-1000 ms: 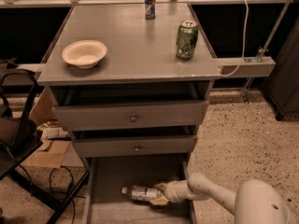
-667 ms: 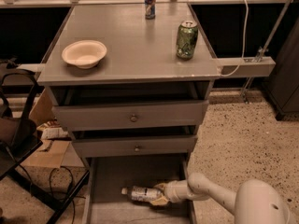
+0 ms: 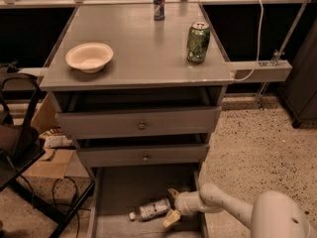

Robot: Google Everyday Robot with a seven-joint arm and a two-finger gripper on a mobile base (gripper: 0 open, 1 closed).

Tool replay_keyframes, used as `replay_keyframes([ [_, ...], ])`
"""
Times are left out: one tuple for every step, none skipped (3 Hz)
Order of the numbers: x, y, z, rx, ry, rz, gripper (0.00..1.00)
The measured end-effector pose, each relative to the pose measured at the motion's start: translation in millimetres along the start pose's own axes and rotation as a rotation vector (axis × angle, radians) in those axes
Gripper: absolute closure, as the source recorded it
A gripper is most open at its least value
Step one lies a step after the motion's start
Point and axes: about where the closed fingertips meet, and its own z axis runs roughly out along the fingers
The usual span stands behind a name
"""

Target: Place blue plastic bottle into bottom drawer

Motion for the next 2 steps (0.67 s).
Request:
replay_keyframes([
  [-20, 16, -29, 0.001, 0.002, -0.028, 0.0],
  [-45, 46, -90, -0.015, 0.016, -0.085, 0.0],
])
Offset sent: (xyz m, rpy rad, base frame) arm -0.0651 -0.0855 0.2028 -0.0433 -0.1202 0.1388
